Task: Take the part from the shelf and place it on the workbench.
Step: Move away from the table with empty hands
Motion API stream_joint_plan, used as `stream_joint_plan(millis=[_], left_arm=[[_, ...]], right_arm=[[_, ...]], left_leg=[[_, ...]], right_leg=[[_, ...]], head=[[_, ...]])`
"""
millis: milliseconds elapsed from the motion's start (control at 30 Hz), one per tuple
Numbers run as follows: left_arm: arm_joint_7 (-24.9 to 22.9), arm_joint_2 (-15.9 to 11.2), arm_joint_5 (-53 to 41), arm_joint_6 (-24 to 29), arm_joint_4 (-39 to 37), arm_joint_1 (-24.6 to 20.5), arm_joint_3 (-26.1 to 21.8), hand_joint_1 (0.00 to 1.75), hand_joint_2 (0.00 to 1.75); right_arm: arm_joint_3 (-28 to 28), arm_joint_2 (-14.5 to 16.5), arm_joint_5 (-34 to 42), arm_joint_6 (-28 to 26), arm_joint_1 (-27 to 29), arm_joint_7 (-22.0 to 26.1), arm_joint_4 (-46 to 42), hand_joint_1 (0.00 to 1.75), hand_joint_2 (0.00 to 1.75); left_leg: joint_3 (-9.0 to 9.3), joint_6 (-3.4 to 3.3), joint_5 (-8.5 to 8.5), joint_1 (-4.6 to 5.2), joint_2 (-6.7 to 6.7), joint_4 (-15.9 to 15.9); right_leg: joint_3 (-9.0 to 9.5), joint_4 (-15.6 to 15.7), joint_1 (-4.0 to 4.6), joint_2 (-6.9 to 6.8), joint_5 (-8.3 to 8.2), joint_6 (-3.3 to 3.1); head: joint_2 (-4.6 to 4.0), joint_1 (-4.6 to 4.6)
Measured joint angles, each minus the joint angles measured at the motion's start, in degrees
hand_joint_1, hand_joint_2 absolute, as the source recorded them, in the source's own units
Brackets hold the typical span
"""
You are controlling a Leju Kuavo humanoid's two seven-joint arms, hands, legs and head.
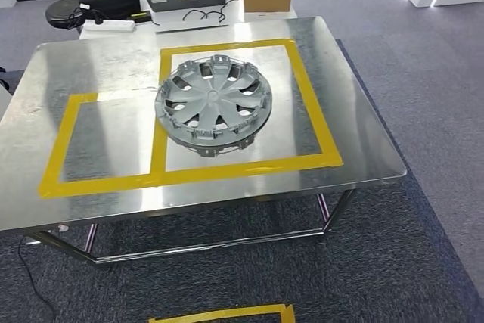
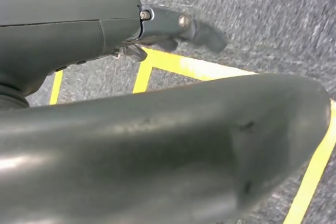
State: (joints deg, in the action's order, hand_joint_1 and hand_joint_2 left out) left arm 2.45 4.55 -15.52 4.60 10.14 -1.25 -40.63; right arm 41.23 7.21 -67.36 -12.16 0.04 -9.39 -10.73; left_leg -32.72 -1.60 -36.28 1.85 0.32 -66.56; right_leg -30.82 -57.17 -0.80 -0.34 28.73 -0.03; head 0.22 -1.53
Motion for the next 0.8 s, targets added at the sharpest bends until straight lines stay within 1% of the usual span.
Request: stream_joint_plan(millis=[33,67,100,133,167,200,233,267,300,333,367,400,433,467,500,533,567,600,667,700,800], left_arm=[[0.0,0.0,0.0,0.0,0.0,0.0,0.0,0.00,0.00],[0.0,-0.1,0.0,0.0,0.0,0.1,0.0,0.00,0.00],[0.0,-0.1,0.0,0.0,0.0,0.2,0.0,0.00,0.00],[0.0,0.0,0.0,0.0,0.0,0.2,0.0,0.00,0.00],[0.0,-0.1,0.0,0.0,0.0,0.2,0.0,0.00,0.00],[0.0,0.0,0.0,0.0,0.0,0.2,0.0,0.00,0.00],[0.0,0.0,0.0,0.0,0.0,0.1,0.0,0.00,0.00],[0.0,0.0,0.0,0.0,0.0,0.0,0.0,0.00,0.00],[0.0,0.1,0.0,0.0,0.0,0.0,0.0,0.00,0.00],[0.0,0.0,0.0,0.0,0.0,0.1,0.0,0.00,0.00],[0.0,0.1,0.0,0.0,0.0,0.2,0.0,0.00,0.00],[0.0,0.1,0.0,0.0,0.0,0.2,0.0,0.00,0.00],[0.0,0.1,0.1,0.0,0.0,0.3,0.0,0.00,0.00],[-0.1,0.2,0.2,0.0,0.0,0.3,0.0,0.00,0.00],[-0.2,0.2,0.3,0.0,0.0,0.2,-0.1,0.00,0.00],[-0.3,0.2,0.3,0.0,0.0,0.2,-0.1,0.00,0.00],[-0.3,0.2,0.4,0.0,0.0,0.2,-0.1,0.00,0.00],[-0.4,0.2,0.4,0.0,0.0,0.2,-0.1,0.00,0.00],[-0.5,0.2,0.4,0.0,0.0,0.2,-0.1,0.00,0.00],[-0.5,0.2,0.4,0.0,0.0,0.1,-0.1,0.00,0.00],[-0.5,0.2,0.4,0.0,0.0,0.1,-0.1,0.00,0.00]], right_arm=[[0.0,0.0,0.0,0.0,0.0,0.0,0.0,0.00,0.00],[0.0,0.0,0.0,0.0,0.1,0.0,0.0,0.00,0.00],[0.0,0.0,0.0,0.0,0.1,0.0,0.0,0.00,0.00],[0.0,0.0,0.0,0.0,0.1,0.0,0.0,0.00,0.00],[0.0,0.0,0.0,0.0,0.1,0.0,0.0,0.00,0.00],[0.0,0.0,0.0,0.0,0.1,0.0,0.0,0.00,0.00],[0.0,-0.1,0.0,0.0,0.1,0.0,0.0,0.00,0.00],[0.0,-0.1,0.0,0.0,0.0,0.0,0.0,0.00,0.00],[0.0,-0.1,0.0,0.0,0.0,0.0,0.0,0.00,0.00],[0.0,-0.1,0.0,0.0,0.0,0.0,0.0,0.00,0.00],[0.0,-0.1,0.0,0.0,0.0,0.0,0.0,0.00,0.00],[0.0,-0.1,0.0,0.0,0.0,0.0,0.0,0.00,0.00],[0.0,-0.1,0.0,0.0,0.1,0.0,0.0,0.00,0.00],[0.0,-0.2,0.0,0.1,0.1,0.1,0.0,0.00,0.00],[0.0,-0.2,0.0,0.1,0.1,0.1,0.0,0.00,0.00],[0.0,-0.2,0.0,0.2,0.1,0.1,0.0,0.00,0.00],[-0.1,-0.2,0.0,0.3,0.1,0.2,0.0,0.00,0.00],[-0.1,-0.2,0.0,0.3,0.1,0.2,0.0,0.00,0.00],[-0.2,-0.2,-0.1,0.5,0.1,0.2,0.0,0.00,0.00],[-0.2,-0.2,-0.1,0.5,0.1,0.2,0.0,0.00,0.00],[-0.2,-0.2,-0.2,0.7,0.1,0.4,0.0,0.00,0.00]], left_leg=[[-1.69,0.62,-1.47,-0.67,-0.04,-3.7],[-2.83,1.21,-2.02,-1.32,-0.04,-6.1],[-3.05,1.80,-1.41,-1.94,-0.03,-6.5],[-2.34,2.37,0.17,-2.52,-0.02,-4.9],[-0.76,2.96,2.45,-3.10,-0.03,-1.4],[1.01,3.52,4.37,-3.58,-0.09,2.5],[2.47,3.72,5.55,-3.77,-0.19,6.0],[3.31,3.65,6.13,-3.82,-0.23,8.2],[3.46,3.33,6.04,-3.69,-0.26,9.0],[3.29,2.72,5.99,-3.51,-0.24,9.1],[3.08,2.15,6.15,-3.49,-0.16,9.0],[2.98,1.62,6.27,-3.43,-0.12,9.0],[2.93,1.27,6.35,-3.35,-0.08,9.0],[2.91,1.04,6.39,-3.14,-0.05,9.0],[2.90,0.89,6.29,-2.77,-0.04,9.0],[2.92,0.76,6.26,-2.38,-0.06,9.0],[2.92,0.51,6.24,-2.01,-0.07,9.0],[2.92,0.26,6.23,-1.76,-0.08,8.9],[2.83,-0.03,6.30,-1.63,-0.08,8.9],[2.80,-0.11,6.34,-1.62,-0.07,8.9],[2.74,-0.22,6.40,-1.61,-0.07,8.8]], right_leg=[[-0.17,0.0,-0.19,0.03,-0.09,0.07],[-0.29,0.0,-0.44,0.06,-0.16,0.21],[-0.36,0.0,-0.75,0.11,-0.23,0.45],[-0.38,0.0,-1.10,0.17,-0.29,0.76],[-0.38,-0.1,-1.44,0.23,-0.33,1.19],[-0.41,-0.1,-1.68,0.29,-0.37,1.70],[-0.53,-0.3,-1.77,0.35,-0.39,2.29],[-0.68,-0.3,-1.79,0.37,-0.49,2.90],[-0.82,-0.3,-1.74,0.39,-0.63,3.42],[-0.91,-0.2,-1.76,0.39,-0.80,3.91],[-1.01,0.0,-1.88,0.37,-0.88,4.30],[-1.31,-0.5,-1.98,0.33,-0.46,4.49],[-1.67,-1.1,-2.00,0.31,0.35,4.36],[-1.88,-1.4,-1.87,0.28,1.09,3.43],[-1.92,-1.4,-1.66,0.35,1.08,1.72],[-1.78,-1.1,-1.50,0.45,0.55,0.24],[-1.58,-0.5,-1.47,0.52,-0.29,-0.79],[-1.41,-0.3,-1.55,0.60,-1.09,-0.90],[-1.11,0.0,-1.73,0.58,-1.35,0.23],[-0.95,0.2,-1.75,0.58,-1.49,0.55],[-0.87,0.4,-1.77,0.59,-1.70,0.94]], head=[[0.00,-0.10],[0.00,-0.16],[0.00,-0.18],[0.00,-0.20],[0.00,-0.24],[0.00,-0.37],[0.00,-0.64],[0.00,-0.83],[0.00,-0.93],[0.00,-0.89],[0.00,-0.62],[0.00,-0.31],[0.00,0.07],[0.00,0.54],[0.00,1.02],[0.00,1.31],[0.00,1.48],[0.00,1.54],[0.00,1.55],[0.00,1.59],[0.00,1.59]])
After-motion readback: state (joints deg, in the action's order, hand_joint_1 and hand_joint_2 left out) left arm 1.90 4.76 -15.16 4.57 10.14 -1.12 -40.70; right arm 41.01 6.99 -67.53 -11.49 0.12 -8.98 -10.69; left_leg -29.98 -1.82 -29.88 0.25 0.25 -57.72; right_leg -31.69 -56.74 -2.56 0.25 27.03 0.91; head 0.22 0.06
